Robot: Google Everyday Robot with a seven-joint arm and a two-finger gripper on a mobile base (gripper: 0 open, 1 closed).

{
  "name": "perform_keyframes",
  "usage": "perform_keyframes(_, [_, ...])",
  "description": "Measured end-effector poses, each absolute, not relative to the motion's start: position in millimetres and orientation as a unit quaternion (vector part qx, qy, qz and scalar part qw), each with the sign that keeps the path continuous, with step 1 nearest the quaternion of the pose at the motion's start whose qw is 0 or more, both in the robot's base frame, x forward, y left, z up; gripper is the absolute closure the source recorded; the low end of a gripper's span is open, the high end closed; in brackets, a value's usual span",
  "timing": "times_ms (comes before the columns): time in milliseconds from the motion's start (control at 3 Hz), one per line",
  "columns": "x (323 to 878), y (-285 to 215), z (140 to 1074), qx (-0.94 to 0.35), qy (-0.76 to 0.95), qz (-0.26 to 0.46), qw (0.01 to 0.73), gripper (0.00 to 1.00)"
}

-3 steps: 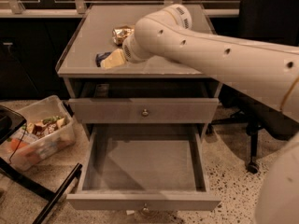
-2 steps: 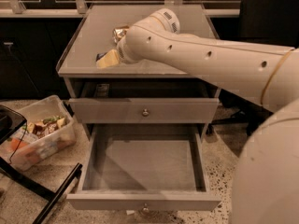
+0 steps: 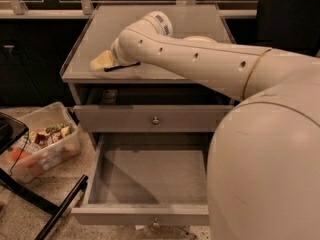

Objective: Place rxbar blueberry into middle drawer

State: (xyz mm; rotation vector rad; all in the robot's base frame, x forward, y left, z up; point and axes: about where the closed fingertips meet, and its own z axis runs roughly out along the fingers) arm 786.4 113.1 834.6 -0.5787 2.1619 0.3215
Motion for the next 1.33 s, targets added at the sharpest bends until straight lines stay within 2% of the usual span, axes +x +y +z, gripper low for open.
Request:
perform_keyframes(333, [793,112,829,-0.226,0.870,0.127,0.420,0.00])
perform_keyframes(667, [795,108,822,-0.220,0.876,0.124,0.412,0.18])
perform_keyframes(1333, [788,100,823,-0.213,0.878,0.111,0.415,0.64])
